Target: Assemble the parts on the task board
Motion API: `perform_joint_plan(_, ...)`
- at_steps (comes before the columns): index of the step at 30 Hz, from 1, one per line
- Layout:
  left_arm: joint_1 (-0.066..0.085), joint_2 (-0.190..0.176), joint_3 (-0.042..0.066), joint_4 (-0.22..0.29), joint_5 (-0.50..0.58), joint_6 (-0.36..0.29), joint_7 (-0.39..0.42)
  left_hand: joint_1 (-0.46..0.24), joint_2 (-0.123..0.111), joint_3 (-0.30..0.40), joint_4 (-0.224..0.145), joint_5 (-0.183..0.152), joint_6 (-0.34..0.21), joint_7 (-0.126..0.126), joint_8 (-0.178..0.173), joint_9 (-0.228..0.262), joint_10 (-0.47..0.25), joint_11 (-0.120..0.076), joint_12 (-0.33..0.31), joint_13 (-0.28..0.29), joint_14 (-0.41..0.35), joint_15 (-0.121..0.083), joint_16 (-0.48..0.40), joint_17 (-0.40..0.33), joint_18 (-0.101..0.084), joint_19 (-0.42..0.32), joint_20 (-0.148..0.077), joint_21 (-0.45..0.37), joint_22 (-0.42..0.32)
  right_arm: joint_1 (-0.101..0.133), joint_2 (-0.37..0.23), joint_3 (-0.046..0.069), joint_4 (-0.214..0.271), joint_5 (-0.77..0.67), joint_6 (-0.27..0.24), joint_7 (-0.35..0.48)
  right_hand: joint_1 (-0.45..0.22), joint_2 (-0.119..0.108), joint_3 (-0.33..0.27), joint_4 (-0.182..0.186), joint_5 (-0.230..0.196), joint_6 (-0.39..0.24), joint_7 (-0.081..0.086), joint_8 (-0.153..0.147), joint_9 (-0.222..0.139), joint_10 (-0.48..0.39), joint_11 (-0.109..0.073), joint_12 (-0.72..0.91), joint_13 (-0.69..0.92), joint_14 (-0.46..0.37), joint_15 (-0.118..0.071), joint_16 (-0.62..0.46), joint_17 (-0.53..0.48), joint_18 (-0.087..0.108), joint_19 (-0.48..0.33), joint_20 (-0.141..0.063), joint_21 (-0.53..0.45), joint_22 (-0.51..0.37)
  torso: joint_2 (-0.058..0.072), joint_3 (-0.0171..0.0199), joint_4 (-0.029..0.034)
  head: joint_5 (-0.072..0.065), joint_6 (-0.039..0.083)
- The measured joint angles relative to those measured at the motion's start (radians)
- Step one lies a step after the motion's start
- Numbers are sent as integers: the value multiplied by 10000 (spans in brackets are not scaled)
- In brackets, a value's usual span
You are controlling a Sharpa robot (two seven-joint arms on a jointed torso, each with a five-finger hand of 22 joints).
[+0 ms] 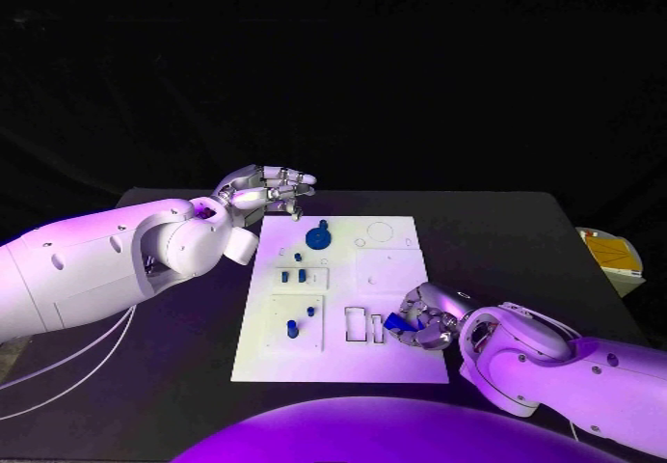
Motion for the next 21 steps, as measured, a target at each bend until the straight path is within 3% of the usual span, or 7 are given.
perform_joint_plan(3,0,2,0,-3,0,1,-3,0,0,0,0,0,0,0,0,0,0,0,0,0,0,0,0,0,-1,0,0,0,0,1,-9,-1,7,130,-48,5,-127,-2,0,0,0,2,6,0,0,0,0,49,0,0,0,0,0,0,0,0,72,0,0,1,3,-1,0)
perform_joint_plan(4,0,2,0,-4,0,1,-4,0,0,0,0,0,0,0,0,0,0,0,0,0,0,0,0,-1,0,0,0,0,0,1,-16,-3,20,163,-70,6,-127,-2,0,0,0,89,95,0,0,0,1,80,0,0,0,0,0,0,0,0,72,0,1,2,3,-1,0)
perform_joint_plan(7,0,4,0,-7,0,2,-6,0,0,0,0,0,0,0,45,0,0,0,0,1,0,0,0,3,0,0,0,0,-9,37,-54,-3,128,250,-189,24,-253,-16,98,-17,-4,126,132,0,-1,1,2,122,-1,0,1,0,0,-157,0,0,142,-1,1,1,3,-1,0)
perform_joint_plan(16,0,14,0,-11,0,7,-15,0,0,0,0,0,0,0,45,0,0,0,0,1,0,0,0,7,0,0,0,0,-9,443,-74,63,502,319,-599,123,-353,-67,137,-51,-39,179,186,1,0,10,-51,196,-2,38,-35,-1,0,-158,-36,-35,188,-2,1,-8,2,-17,0)
perform_joint_plan(21,0,8,0,-4,-4,14,-23,0,0,0,0,0,0,0,45,-10,0,0,0,-8,0,0,0,7,0,0,0,0,-9,518,34,65,520,310,-648,139,-405,-119,209,-123,-54,180,187,2,0,1,-72,195,-2,37,-36,-1,0,-158,-37,-35,188,-2,6,-7,16,-12,0)
